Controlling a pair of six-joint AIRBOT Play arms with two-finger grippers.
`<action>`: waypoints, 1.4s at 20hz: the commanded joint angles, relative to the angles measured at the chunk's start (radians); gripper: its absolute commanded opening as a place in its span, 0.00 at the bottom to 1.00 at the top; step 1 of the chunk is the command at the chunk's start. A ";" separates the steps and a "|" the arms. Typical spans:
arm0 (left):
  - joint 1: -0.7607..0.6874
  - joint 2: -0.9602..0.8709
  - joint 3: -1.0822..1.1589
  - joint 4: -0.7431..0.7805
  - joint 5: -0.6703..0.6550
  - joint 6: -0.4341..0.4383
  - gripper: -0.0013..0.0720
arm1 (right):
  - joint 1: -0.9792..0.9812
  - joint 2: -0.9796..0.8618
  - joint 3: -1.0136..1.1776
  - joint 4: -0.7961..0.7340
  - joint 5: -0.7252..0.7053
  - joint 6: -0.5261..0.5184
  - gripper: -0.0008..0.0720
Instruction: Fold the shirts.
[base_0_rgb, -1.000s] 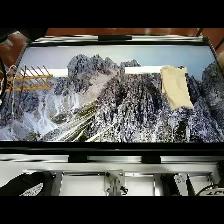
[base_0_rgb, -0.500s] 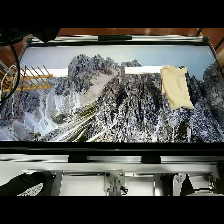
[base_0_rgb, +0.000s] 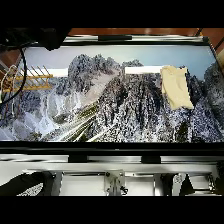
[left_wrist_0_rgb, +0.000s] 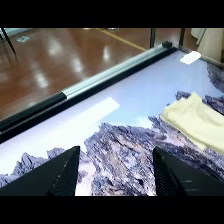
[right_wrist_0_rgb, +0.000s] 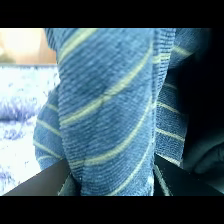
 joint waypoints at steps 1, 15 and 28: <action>0.000 -0.001 0.000 0.001 -0.068 0.001 0.75 | 0.000 0.001 0.031 0.013 -0.008 -0.026 0.69; 0.000 -0.054 0.000 0.000 -0.064 0.000 0.75 | 0.000 -0.014 0.251 -0.079 0.459 -0.023 0.69; 0.000 -0.176 0.000 0.187 -0.133 -0.196 0.29 | 0.090 -0.188 0.249 1.077 0.117 -0.344 0.53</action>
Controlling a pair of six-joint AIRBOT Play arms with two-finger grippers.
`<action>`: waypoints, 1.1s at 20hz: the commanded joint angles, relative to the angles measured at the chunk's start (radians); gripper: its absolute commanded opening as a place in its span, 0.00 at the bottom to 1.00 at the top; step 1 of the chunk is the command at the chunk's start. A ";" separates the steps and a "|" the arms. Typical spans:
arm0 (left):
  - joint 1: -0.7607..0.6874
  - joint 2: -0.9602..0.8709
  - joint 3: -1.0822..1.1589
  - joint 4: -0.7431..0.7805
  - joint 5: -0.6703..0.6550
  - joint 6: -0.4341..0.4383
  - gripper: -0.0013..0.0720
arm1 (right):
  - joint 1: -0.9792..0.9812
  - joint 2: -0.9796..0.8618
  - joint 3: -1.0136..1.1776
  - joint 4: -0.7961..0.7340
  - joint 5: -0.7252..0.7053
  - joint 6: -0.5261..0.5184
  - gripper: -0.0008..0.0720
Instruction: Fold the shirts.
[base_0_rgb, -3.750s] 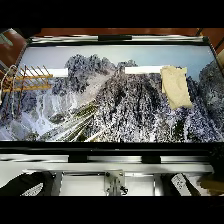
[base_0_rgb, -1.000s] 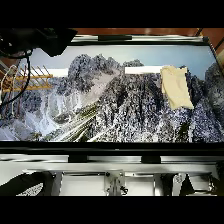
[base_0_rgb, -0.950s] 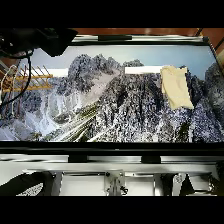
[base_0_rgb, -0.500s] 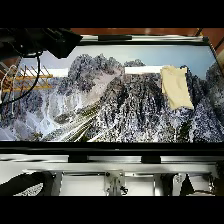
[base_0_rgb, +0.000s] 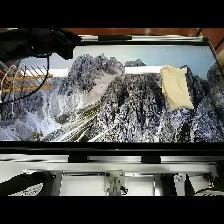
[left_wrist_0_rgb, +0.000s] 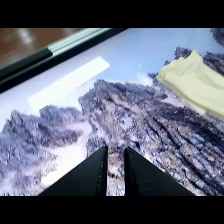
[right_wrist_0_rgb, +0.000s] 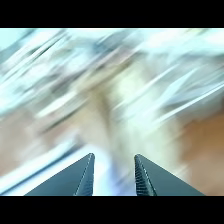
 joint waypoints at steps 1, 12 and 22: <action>0.000 -0.081 0.000 0.184 -0.128 -0.183 0.42 | 0.129 -0.103 0.000 0.234 -0.444 -0.043 0.53; 0.002 -0.195 0.000 0.315 -0.423 -0.346 0.74 | 1.284 -0.510 0.000 -0.441 -0.232 0.233 0.57; 0.039 -0.197 0.000 0.379 -0.541 -0.401 1.00 | 1.509 -0.813 0.000 -0.467 -0.264 0.391 0.79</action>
